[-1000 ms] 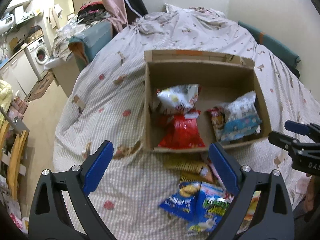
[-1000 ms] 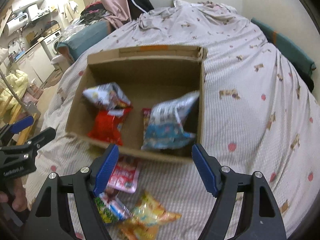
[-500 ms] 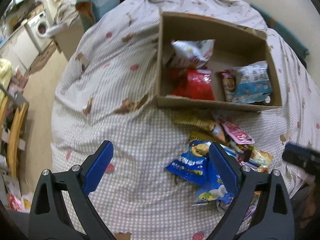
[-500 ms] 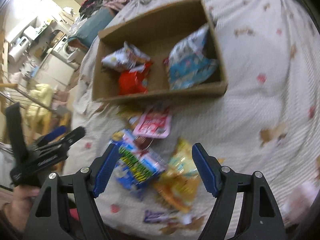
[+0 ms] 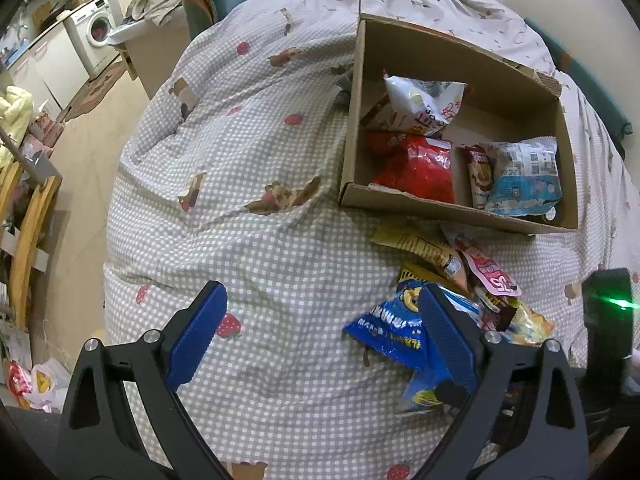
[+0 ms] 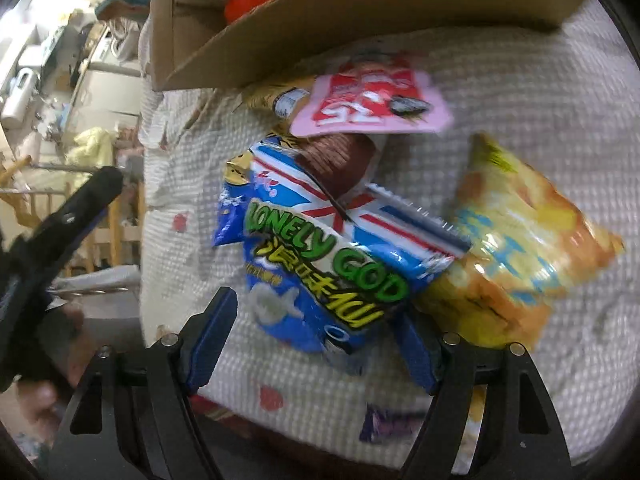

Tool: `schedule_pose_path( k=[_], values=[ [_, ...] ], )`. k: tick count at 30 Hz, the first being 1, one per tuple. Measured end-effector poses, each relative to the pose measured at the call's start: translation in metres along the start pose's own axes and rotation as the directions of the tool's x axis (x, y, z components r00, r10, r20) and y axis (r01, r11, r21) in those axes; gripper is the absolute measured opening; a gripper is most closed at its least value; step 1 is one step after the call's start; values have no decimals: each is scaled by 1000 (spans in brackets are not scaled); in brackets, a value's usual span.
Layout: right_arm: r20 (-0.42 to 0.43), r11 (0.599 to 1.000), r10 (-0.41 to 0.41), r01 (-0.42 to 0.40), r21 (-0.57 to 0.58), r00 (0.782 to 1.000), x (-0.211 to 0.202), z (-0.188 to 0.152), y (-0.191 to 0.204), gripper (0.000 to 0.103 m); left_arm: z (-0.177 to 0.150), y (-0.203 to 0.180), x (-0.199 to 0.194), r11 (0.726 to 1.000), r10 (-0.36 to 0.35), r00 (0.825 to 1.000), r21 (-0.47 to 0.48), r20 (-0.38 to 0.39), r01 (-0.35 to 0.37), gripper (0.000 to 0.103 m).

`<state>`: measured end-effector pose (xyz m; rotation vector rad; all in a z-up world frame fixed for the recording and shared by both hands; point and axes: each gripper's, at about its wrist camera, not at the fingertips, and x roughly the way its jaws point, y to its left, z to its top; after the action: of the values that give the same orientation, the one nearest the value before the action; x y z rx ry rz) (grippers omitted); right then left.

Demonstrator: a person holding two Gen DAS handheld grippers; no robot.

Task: Organize snacks
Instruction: 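Move both tools back toward the remaining snack pile, then grasp the blue Lonely God bag with the right tool while the left tool grasps a blue bag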

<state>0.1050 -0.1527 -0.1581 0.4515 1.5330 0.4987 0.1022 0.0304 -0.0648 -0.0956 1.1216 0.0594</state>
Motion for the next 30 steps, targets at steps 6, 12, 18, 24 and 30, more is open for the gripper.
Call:
schedule_pose_path(
  k=[6,12,18,24,30],
  values=[
    [25,996,-70,71,-58,997,11,3,9,74,-2,10,1,1000,1,1000,-15,-5,-1,95],
    [31,991,-79,82,-110,996,6,-6,8,54,-3,11,1,1000,6,1000,-17,-5,-6,95],
    [34,990,-32,36,-137,999,-10,-20,7,52,-3,12,4,1000,18,1000,-17,-8,-18,95],
    [13,982,59,-56,-181,998,-38,-38,4,52,-3,9,11,1000,27,999,-13,-26,-27,95],
    [152,978,111,-81,-190,982,-80,-36,-2,52,0,0,23,1000,15,998,-15,-64,-16,95]
  ],
)
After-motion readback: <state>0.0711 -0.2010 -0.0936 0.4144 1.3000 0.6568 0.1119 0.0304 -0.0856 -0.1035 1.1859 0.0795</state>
